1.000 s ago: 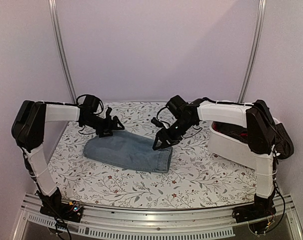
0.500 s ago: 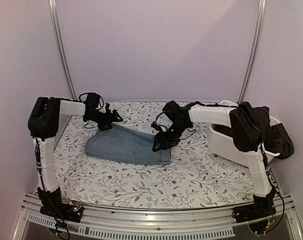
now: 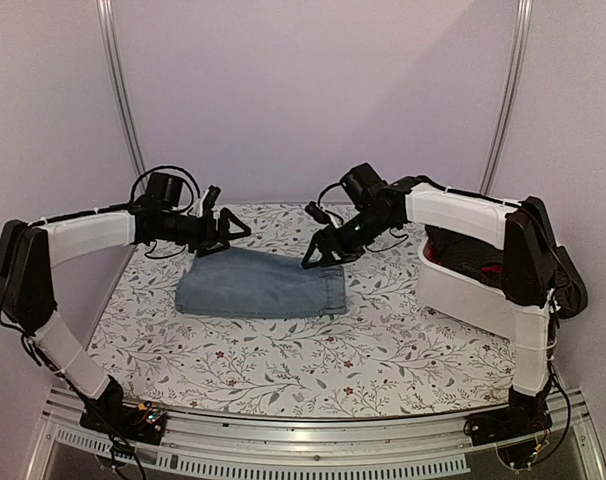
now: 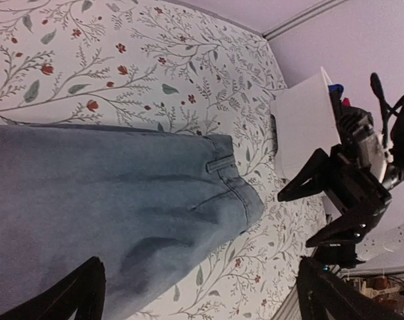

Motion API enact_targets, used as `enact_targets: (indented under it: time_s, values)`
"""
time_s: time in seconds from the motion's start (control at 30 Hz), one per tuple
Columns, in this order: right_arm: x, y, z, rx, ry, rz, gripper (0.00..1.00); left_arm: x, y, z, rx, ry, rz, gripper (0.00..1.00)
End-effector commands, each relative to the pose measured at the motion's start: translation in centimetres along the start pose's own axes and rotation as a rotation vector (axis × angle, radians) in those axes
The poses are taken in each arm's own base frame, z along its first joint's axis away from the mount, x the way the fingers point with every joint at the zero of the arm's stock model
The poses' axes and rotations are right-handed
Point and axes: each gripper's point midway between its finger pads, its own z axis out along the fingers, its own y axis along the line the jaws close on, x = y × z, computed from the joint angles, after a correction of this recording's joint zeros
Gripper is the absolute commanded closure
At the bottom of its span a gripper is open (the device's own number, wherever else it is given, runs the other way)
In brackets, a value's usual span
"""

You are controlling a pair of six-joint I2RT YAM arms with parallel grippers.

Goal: Fold and stack the mixed laundry pile
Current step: Move the rectangle-folded skirt to the center of the board, then rotate the rectangle-folded skirt at the center of the board.

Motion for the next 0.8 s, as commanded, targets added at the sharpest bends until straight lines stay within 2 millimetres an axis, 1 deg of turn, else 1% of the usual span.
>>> enact_targets:
  time_s: [0.0,0.03,0.1,0.13,0.2,0.27,0.3,0.37,0.43,0.5,0.6,0.67,0.73,0.77]
  values:
    - [-1.5,5.1,-0.2,-0.201,-0.043,-0.028,0.36,6.4,-2.3,2.4,0.111,0.110,-0.074,0.00]
    - [-1.5,5.2,0.5,-0.225,-0.034,-0.021,0.38,7.1,-2.3,2.9,0.108,0.119,-0.101,0.00]
    - [-1.1,4.7,2.4,-0.261,-0.011,0.009,0.40,8.1,-2.0,3.9,0.127,0.122,-0.128,0.01]
    - [-0.7,4.2,3.2,-0.267,0.002,0.029,0.41,8.5,-1.5,4.3,0.128,0.115,-0.148,0.00]
    - [0.7,2.6,5.3,-0.258,0.043,0.074,0.42,9.0,-0.2,5.0,0.129,0.104,-0.182,0.00]
    - [2.9,0.1,7.4,-0.210,0.094,0.119,0.43,9.9,2.3,5.5,0.090,0.111,-0.236,0.00]
    - [4.5,-1.3,8.6,-0.192,0.131,0.150,0.45,10.4,3.3,5.6,0.077,0.117,-0.255,0.00]
    - [7.3,-3.7,9.8,-0.149,0.184,0.206,0.47,11.7,5.6,5.5,0.042,0.134,-0.301,0.00]
    - [9.5,-5.2,10.2,-0.116,0.218,0.245,0.48,13.1,7.8,4.6,0.010,0.140,-0.347,0.00]
    - [11.3,-5.7,10.3,-0.095,0.249,0.266,0.48,13.8,9.8,3.3,-0.023,0.127,-0.388,0.00]
    - [13.4,-6.0,9.9,-0.085,0.281,0.279,0.50,14.7,12.5,1.4,-0.064,0.098,-0.448,0.00]
    - [14.4,-5.8,9.5,-0.085,0.298,0.282,0.50,15.0,14.0,0.3,-0.098,0.080,-0.478,0.00]
    - [15.0,-5.3,9.2,-0.091,0.311,0.274,0.50,14.9,15.4,-0.7,-0.136,0.056,-0.496,0.00]
    - [15.0,-4.6,8.8,-0.105,0.315,0.256,0.50,14.6,16.0,-1.1,-0.153,0.044,-0.505,0.00]
